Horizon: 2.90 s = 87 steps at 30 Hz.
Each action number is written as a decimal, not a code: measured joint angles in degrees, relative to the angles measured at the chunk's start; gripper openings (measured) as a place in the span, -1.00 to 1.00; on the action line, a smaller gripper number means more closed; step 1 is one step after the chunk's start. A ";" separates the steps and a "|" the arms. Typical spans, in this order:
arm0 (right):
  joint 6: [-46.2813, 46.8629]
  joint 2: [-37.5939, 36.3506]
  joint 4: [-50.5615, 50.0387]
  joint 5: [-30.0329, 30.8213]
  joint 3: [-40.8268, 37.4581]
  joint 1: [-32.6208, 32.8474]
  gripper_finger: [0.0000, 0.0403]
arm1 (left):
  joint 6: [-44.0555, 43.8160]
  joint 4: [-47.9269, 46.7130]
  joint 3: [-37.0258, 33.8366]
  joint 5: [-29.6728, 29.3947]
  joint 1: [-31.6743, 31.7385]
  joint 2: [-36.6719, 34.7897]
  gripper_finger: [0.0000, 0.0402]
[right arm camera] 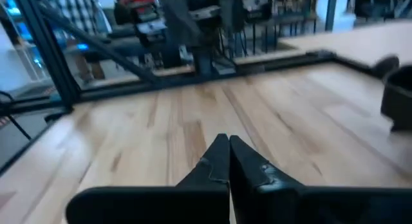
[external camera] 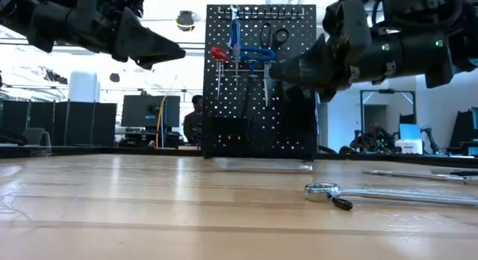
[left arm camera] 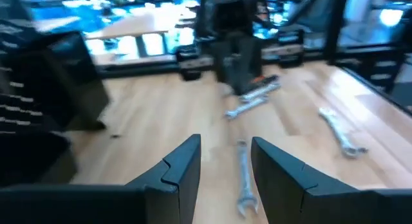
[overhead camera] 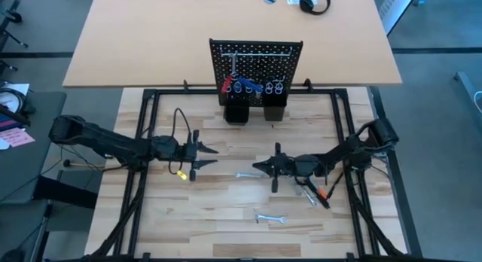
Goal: Hang tools onto peg board
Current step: Hang the wrench on the pegboard
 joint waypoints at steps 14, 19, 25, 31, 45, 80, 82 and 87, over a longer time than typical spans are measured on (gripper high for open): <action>4.79 -5.09 -53.36 -3.70 12.92 -1.20 -0.54 | -0.46 1.62 8.20 8.64 -0.03 21.69 -0.35; 5.42 -1.08 -54.27 -13.74 12.89 -2.67 -0.17 | 0.67 -7.06 15.82 9.60 -0.28 30.37 -0.35; 3.57 6.75 -51.97 -13.02 13.46 -1.98 -0.20 | 1.45 -16.07 22.84 9.61 -0.31 36.34 -0.35; 3.86 9.34 -50.86 -11.79 13.87 -1.49 -0.84 | 2.55 -17.89 24.35 9.54 -0.33 36.28 -0.35; 5.21 3.05 -40.01 -0.70 7.96 4.19 -0.99 | 3.76 -7.11 13.83 4.96 -0.14 27.64 -0.35; 17.15 4.44 -64.52 -5.07 15.90 5.62 -0.71 | 2.92 -0.20 13.81 4.80 -0.24 32.31 -0.35; 16.83 4.44 -64.65 -4.96 16.10 5.56 -0.92 | 2.95 -0.19 13.81 4.80 -0.24 32.31 -0.35; 14.78 3.70 -64.71 -3.37 16.61 5.85 -0.97 | 2.77 -0.71 13.81 4.80 -0.24 32.31 -0.35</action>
